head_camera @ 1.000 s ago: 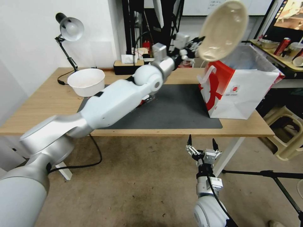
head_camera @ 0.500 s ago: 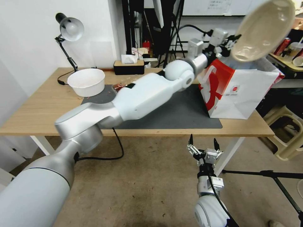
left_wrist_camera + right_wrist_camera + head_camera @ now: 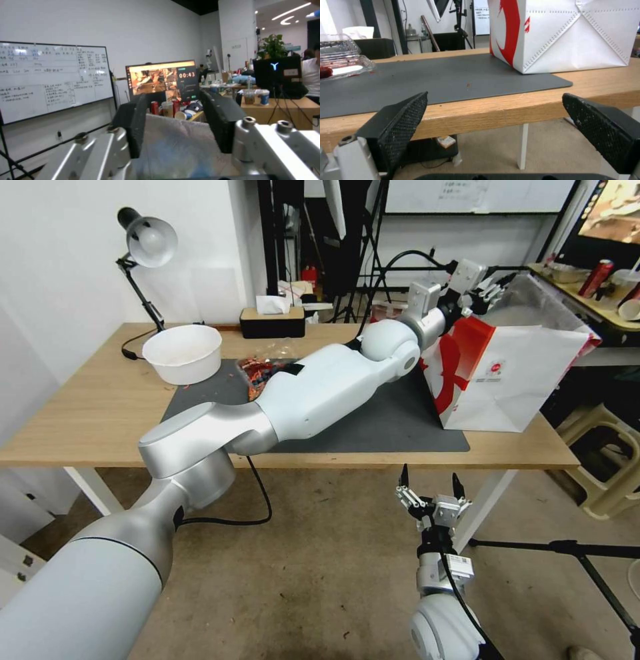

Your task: Pick up the trash from the table and place it into the takeout bag.

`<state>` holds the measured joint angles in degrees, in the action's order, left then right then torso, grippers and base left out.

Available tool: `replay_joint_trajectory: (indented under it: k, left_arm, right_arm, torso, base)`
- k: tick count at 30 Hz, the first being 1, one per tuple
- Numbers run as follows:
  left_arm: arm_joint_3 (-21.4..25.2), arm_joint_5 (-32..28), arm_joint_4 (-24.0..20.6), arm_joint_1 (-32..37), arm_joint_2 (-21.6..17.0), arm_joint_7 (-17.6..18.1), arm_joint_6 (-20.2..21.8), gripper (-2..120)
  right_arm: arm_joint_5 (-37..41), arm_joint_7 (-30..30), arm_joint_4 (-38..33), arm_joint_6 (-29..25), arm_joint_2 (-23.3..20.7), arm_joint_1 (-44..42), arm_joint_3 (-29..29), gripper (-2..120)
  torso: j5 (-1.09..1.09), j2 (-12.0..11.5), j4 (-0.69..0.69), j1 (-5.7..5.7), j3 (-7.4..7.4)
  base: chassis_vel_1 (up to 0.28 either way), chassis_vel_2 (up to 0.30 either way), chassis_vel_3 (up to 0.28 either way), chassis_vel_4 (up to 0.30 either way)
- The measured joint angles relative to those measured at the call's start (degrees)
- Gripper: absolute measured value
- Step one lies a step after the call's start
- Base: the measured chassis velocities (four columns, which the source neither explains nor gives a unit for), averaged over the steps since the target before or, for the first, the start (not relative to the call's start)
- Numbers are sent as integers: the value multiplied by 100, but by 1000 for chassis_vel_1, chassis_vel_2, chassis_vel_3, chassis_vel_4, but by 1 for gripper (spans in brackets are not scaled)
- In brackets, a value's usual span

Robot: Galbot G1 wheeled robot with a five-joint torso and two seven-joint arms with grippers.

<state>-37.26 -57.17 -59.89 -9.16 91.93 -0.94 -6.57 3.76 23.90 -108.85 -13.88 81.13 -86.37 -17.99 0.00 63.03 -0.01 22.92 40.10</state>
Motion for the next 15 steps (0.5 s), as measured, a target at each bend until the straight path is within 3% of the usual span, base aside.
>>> replay_joint_trajectory:
  k: [3, 6, 15]
  left_arm:
    - [45, -33, -189, 27, -111, 68, 24, 56]
    - [144, -257, -696, 112, -563, 258, 160, 71]
    - [414, -312, -1086, 433, -1435, 337, 202, 99]
  right_arm:
    - [0, 0, 0, -1, 10, -2, 3, 100]
    - [-5, -1, -7, -2, 15, -11, 12, 100]
    - [-16, -2, -42, -8, 9, -74, -26, 100]
  torso:
    - [0, 0, -1, 0, 0]
    - [-1, 0, 2, 0, 0]
    - [-2, 0, 0, 0, 0]
  base:
    - [0, 0, 0, 0]
    - [0, 0, 0, 0]
    - [0, 0, 0, 0]
